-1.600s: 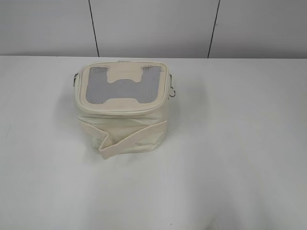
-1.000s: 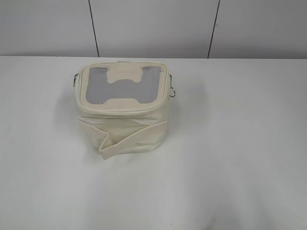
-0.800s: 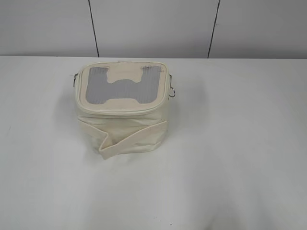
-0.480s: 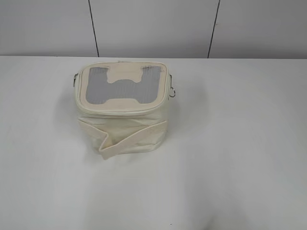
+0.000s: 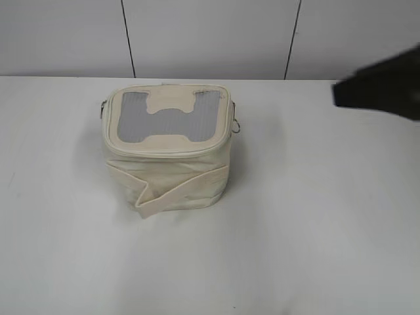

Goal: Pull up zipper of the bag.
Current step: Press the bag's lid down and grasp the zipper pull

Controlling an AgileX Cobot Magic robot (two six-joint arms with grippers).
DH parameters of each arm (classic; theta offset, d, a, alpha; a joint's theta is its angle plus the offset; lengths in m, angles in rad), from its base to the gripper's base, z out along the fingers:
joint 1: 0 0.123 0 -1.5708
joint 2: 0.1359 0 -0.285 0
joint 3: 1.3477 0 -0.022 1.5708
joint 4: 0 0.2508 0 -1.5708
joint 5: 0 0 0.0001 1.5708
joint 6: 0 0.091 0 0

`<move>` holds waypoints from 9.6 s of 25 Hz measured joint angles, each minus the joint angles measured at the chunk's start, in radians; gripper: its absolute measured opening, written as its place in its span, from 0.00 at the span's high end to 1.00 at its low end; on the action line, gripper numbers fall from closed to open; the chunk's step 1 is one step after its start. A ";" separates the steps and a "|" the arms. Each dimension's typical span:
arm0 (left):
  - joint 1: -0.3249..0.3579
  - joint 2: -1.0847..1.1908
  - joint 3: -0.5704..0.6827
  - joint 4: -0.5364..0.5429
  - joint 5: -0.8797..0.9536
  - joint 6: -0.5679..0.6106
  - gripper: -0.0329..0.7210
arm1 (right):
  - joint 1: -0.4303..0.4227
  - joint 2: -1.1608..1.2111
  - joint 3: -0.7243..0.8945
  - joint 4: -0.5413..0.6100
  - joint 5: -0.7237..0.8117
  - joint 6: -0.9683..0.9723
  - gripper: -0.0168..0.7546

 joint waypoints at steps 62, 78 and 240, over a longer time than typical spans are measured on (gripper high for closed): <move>0.000 0.406 -0.049 -0.092 -0.355 0.099 0.63 | 0.351 1.487 -1.613 -0.148 0.405 0.111 0.90; 0.321 1.583 -0.332 -1.333 -0.049 1.418 0.62 | 0.352 1.488 -1.616 -0.142 0.433 0.123 0.90; -0.505 1.454 -0.113 -1.126 -0.710 1.353 0.97 | 0.310 1.494 -1.615 -0.099 0.435 0.461 0.92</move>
